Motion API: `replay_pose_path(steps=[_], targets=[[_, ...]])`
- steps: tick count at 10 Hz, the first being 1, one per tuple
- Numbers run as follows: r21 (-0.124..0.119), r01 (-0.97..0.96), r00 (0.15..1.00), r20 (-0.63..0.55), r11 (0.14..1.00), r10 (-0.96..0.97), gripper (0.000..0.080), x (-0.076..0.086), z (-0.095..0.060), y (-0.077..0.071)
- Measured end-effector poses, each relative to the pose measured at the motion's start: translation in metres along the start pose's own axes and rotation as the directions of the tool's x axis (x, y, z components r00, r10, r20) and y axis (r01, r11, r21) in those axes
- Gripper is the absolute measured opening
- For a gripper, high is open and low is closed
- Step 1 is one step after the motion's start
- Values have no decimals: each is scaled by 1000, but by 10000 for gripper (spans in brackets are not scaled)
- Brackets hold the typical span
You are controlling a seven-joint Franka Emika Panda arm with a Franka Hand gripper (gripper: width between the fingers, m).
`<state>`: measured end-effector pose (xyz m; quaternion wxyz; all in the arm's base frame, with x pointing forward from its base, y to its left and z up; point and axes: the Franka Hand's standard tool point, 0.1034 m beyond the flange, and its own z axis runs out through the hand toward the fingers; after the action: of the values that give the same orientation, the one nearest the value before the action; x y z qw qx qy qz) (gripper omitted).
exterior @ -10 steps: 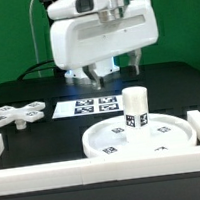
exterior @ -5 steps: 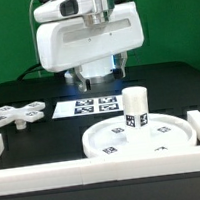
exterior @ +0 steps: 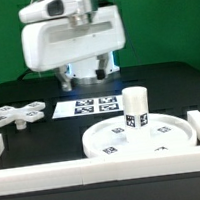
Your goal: Assemble round table
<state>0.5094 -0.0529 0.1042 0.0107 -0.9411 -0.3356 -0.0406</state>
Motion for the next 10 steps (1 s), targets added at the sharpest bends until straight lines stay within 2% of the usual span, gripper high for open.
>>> replay_pose_path(steps=[2, 3, 7, 8, 10], targets=[[11, 37, 999, 14, 999, -38, 649, -33, 4, 18], [15, 13, 1000, 19, 1000, -13, 649, -40, 4, 23], [18, 12, 1000, 21, 1000, -13, 649, -41, 5, 21], [22, 15, 1000, 27, 1000, -15, 649, -55, 8, 24], [30, 16, 999, 41, 999, -17, 649, -98, 8, 33]])
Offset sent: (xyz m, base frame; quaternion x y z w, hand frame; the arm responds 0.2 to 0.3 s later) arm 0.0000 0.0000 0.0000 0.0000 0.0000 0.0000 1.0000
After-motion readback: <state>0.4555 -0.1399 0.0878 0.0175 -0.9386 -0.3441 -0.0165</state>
